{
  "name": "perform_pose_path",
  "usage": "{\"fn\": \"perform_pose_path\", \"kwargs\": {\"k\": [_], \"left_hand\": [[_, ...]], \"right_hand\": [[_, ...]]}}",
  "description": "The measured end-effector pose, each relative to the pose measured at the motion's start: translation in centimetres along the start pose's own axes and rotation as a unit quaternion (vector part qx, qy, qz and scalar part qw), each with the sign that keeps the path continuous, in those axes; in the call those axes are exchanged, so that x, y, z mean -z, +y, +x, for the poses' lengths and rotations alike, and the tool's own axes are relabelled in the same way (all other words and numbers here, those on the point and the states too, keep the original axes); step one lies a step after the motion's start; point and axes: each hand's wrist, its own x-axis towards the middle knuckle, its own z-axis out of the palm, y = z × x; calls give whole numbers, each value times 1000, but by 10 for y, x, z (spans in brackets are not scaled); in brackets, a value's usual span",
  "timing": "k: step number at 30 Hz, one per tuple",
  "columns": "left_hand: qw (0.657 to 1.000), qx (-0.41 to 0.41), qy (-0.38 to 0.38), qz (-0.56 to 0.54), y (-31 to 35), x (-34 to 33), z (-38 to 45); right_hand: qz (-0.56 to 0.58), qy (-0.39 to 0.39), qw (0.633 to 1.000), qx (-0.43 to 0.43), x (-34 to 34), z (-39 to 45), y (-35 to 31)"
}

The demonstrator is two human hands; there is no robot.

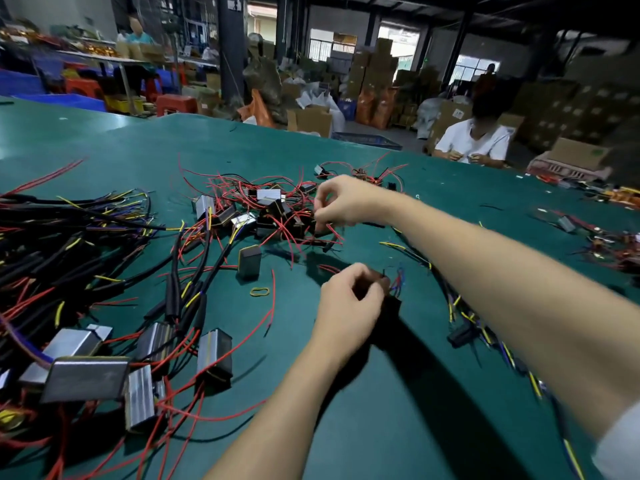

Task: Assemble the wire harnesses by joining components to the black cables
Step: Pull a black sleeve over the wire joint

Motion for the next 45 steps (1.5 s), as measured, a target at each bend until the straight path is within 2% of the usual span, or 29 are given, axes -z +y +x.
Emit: {"fn": "perform_pose_path", "kwargs": {"k": [3, 6, 8, 11, 15, 21, 26, 29, 33, 35, 37, 40, 45], "left_hand": [[999, 9, 0, -30, 0, 1, 0], [998, 17, 3, -69, 1, 4, 2], [994, 27, -1, -103, 4, 5, 3], [988, 56, -16, -146, 6, 8, 2], [985, 63, -56, -153, 10, 12, -1], [993, 34, -72, -93, 8, 14, -4], [996, 22, -42, -77, 7, 9, -4], [999, -15, -4, -42, 4, 9, -3], [999, -39, -6, 11, 3, 8, -4], [1000, -22, -6, -4, 2, 8, -2], [999, 2, -1, -34, 1, 9, -1], [1000, 6, 5, -23, -1, 10, 1], [1000, 8, -11, -3, -3, 9, 2]], "right_hand": [[144, 65, 987, -26, 27, -24, 15], [259, 145, 955, -32, 31, -53, 32], [306, 180, 934, -34, 22, -78, 47], [343, 239, 905, -82, -4, -112, 69], [357, 246, 891, -137, -43, -144, 83], [324, 243, 914, -24, -59, -156, 64], [334, 284, 897, -51, -64, -157, 65], [335, 293, 893, -69, -68, -158, 69], [337, 309, 885, -91, -73, -157, 74], [335, 318, 883, -79, -75, -158, 74], [347, 345, 870, -55, -77, -156, 73], [361, 401, 841, -32, -78, -152, 75], [318, 467, 825, 2, -78, -148, 79]]}}
